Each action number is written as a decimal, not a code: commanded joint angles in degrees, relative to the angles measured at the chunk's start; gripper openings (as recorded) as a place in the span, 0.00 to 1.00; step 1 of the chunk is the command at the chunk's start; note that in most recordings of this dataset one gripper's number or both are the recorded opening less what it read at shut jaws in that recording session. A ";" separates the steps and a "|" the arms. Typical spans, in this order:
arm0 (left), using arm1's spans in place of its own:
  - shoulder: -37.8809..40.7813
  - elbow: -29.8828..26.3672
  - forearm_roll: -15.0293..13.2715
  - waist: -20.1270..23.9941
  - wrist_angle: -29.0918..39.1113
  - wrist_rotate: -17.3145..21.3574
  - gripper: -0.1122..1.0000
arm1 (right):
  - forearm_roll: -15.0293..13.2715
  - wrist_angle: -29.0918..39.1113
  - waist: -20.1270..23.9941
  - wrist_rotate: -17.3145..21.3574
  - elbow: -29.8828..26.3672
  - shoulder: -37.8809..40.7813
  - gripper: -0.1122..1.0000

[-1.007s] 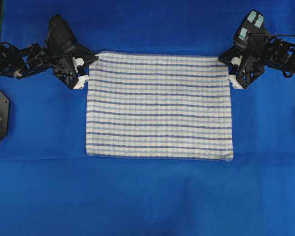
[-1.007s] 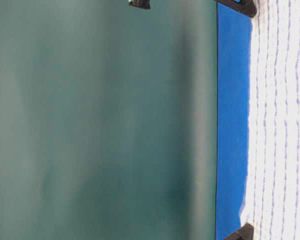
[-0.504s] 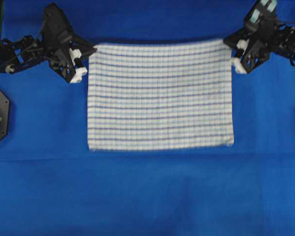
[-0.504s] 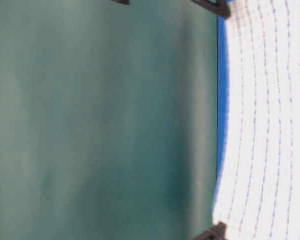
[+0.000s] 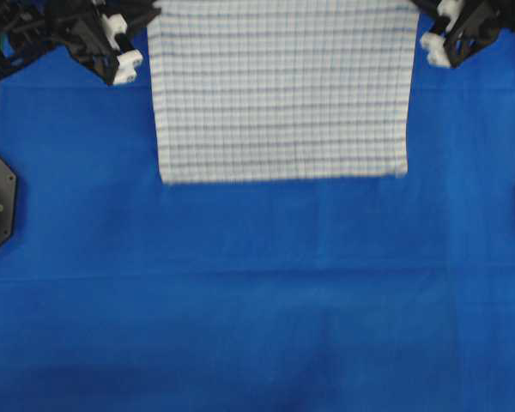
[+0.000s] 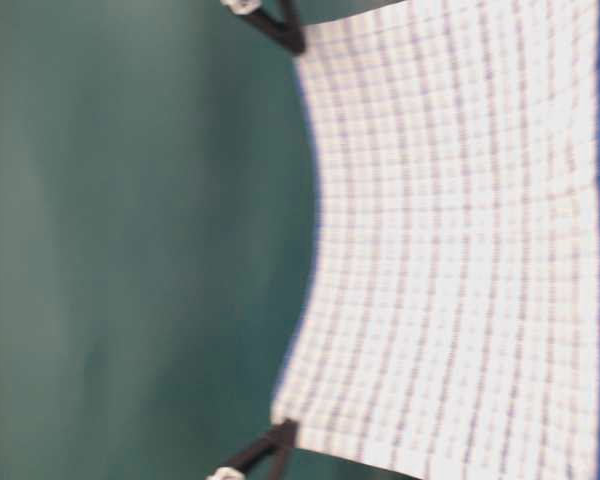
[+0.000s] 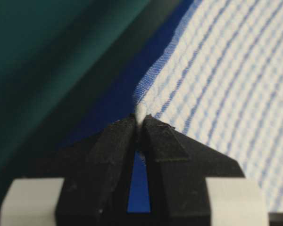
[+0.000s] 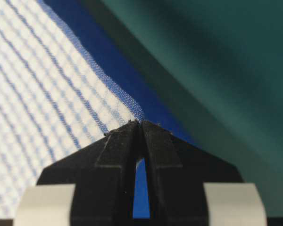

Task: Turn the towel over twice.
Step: 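Lift the far corners with both grippers and pull them away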

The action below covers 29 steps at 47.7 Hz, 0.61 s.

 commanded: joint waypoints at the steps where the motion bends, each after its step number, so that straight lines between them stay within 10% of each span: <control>1: -2.64 -2.37 -0.09 0.18 0.53 1.41 0.13 | -0.35 1.32 -0.88 -0.62 -3.16 -2.64 0.15; 29: -13.27 -5.63 -0.09 -1.32 9.67 6.33 0.13 | -0.35 9.14 1.41 -1.49 -8.09 -12.66 0.15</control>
